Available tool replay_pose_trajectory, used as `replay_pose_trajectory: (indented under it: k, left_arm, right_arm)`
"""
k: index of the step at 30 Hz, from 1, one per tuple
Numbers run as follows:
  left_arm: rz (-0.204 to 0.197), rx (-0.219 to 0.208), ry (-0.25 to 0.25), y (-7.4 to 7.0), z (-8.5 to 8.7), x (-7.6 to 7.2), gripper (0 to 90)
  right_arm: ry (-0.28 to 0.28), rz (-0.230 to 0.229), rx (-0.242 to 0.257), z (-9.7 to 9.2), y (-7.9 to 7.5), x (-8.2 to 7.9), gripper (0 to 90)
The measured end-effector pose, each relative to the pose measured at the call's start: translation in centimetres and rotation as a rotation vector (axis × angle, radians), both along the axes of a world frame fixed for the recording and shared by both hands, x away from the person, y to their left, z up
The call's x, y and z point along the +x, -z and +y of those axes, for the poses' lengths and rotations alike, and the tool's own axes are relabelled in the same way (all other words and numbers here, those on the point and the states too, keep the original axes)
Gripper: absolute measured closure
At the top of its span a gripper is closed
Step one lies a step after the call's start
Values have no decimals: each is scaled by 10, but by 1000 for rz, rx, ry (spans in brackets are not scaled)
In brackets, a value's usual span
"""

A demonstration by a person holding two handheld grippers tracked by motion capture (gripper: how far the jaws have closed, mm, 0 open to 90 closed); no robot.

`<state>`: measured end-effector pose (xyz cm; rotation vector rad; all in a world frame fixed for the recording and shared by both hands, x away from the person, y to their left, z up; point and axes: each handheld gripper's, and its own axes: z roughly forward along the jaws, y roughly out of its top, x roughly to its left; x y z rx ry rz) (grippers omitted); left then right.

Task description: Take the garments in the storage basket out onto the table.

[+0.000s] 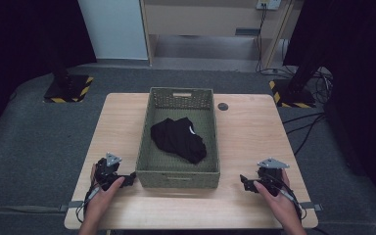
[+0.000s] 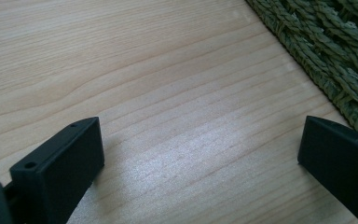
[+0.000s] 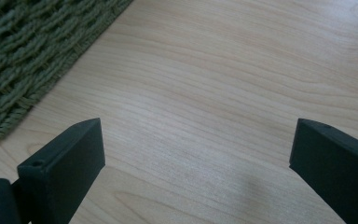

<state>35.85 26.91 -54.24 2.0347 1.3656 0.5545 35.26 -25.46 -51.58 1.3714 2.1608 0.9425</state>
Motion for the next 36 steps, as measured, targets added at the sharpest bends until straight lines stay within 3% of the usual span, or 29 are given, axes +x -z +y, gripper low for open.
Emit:
replay_pose_trajectory:
  k: [36]
  left_arm:
    - [0,0,0,0,0,0,0]
  right_arm:
    - [-77,-83,-5,21,-80,-4,29]
